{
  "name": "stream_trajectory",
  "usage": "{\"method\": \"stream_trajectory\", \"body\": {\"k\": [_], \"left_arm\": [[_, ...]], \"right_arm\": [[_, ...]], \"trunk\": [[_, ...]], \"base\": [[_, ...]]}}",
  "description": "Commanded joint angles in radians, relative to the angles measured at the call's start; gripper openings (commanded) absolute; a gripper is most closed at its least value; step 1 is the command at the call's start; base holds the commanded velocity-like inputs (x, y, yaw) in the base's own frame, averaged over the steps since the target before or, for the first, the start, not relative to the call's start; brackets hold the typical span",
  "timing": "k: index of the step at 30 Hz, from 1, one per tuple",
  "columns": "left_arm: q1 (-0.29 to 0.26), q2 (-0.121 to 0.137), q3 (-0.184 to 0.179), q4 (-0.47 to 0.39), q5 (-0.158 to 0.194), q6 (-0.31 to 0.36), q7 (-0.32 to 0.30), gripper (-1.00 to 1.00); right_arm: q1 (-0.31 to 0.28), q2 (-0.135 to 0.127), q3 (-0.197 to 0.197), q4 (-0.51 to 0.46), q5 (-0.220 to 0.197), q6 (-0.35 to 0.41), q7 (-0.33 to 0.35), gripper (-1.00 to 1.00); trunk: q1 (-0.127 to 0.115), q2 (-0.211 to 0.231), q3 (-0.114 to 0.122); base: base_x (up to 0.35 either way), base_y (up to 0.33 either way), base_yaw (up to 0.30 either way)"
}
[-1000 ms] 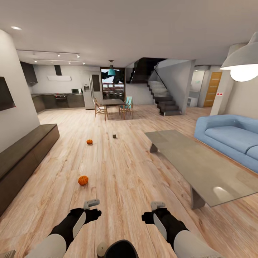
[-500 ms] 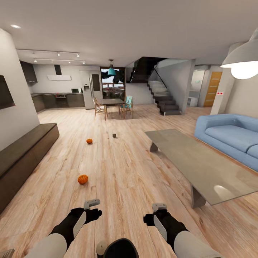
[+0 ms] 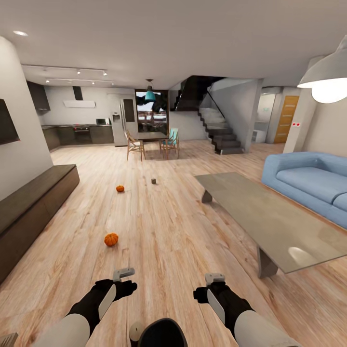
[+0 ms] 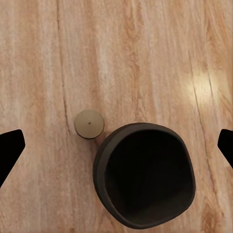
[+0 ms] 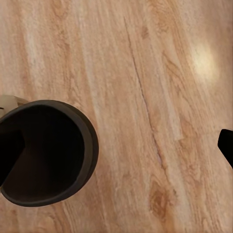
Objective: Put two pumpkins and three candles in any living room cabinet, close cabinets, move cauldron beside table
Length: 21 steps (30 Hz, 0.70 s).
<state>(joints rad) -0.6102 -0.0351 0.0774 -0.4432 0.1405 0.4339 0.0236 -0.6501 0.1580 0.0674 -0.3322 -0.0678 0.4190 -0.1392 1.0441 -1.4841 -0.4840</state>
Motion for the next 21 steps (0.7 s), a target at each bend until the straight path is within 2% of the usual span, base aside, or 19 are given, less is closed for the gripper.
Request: {"method": "stream_trajectory", "body": {"k": [1,21], "left_arm": [[0.0,-0.001,0.006,-0.002,0.009,0.006,0.002,1.0],[0.0,0.005,0.005,-0.003,0.007,0.007,0.002,1.0]], "right_arm": [[0.0,-0.001,0.007,-0.003,-0.007,0.006,-0.007,1.0],[0.0,0.0,0.008,-0.008,-0.006,0.009,-0.007,1.0]], "trunk": [[0.004,-0.008,-0.004],[0.081,-0.148,-0.067]], "base": [[0.0,0.0,0.0],[0.0,0.0,0.0]]}}
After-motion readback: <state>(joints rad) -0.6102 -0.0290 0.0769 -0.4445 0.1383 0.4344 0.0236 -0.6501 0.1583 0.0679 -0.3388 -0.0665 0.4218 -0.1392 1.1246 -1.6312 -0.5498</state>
